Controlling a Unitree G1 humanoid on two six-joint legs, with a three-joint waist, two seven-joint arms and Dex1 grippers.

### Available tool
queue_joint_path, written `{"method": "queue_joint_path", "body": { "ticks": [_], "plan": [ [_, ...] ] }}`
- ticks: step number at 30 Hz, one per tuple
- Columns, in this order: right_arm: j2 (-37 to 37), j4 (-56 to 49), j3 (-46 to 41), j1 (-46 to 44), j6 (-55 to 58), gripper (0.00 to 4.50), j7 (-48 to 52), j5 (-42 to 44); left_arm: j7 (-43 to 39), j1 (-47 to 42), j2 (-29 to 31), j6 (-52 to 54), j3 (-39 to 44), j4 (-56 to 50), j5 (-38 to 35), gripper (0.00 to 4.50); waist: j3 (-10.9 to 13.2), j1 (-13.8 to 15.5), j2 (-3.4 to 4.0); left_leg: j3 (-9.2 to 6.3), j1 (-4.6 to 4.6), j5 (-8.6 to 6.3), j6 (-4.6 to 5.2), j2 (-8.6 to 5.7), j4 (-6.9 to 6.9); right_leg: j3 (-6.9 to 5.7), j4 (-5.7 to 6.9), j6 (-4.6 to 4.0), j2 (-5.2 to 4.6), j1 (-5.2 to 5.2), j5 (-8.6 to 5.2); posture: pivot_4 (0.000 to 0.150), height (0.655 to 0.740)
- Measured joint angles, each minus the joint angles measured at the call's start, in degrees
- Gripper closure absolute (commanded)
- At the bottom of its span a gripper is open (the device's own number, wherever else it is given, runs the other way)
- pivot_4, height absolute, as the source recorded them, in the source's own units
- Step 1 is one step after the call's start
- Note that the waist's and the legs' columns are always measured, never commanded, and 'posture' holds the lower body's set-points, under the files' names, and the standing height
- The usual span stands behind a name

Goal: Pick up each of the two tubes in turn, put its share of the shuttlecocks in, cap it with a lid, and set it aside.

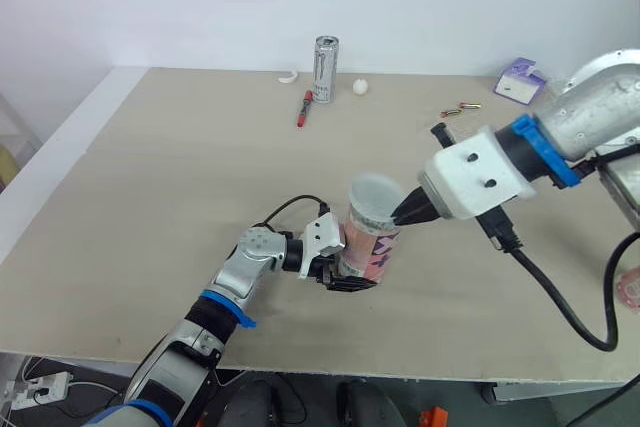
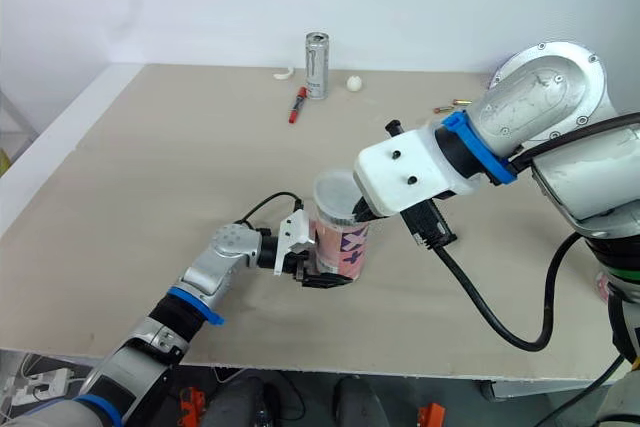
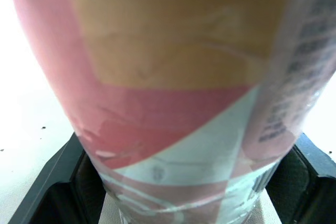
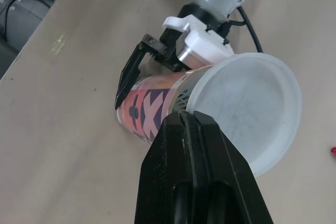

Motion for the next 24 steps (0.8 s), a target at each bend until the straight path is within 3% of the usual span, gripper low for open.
{"method": "queue_joint_path", "body": {
  "ticks": [24],
  "plan": [
    [0.4, 2.1, 0.7, 1.3, -3.9, 4.45, 0.1, -0.2, 1.1, 0.9, 0.0, 0.5, 0.0, -1.1, 0.0, 0.79, 0.0, 0.0, 0.00, 0.00, 0.00, 0.00, 0.00, 0.00, 0.00, -0.03, 0.00, -0.01, -0.03, -0.01, 0.00, 0.150, 0.7400]
  ]
}}
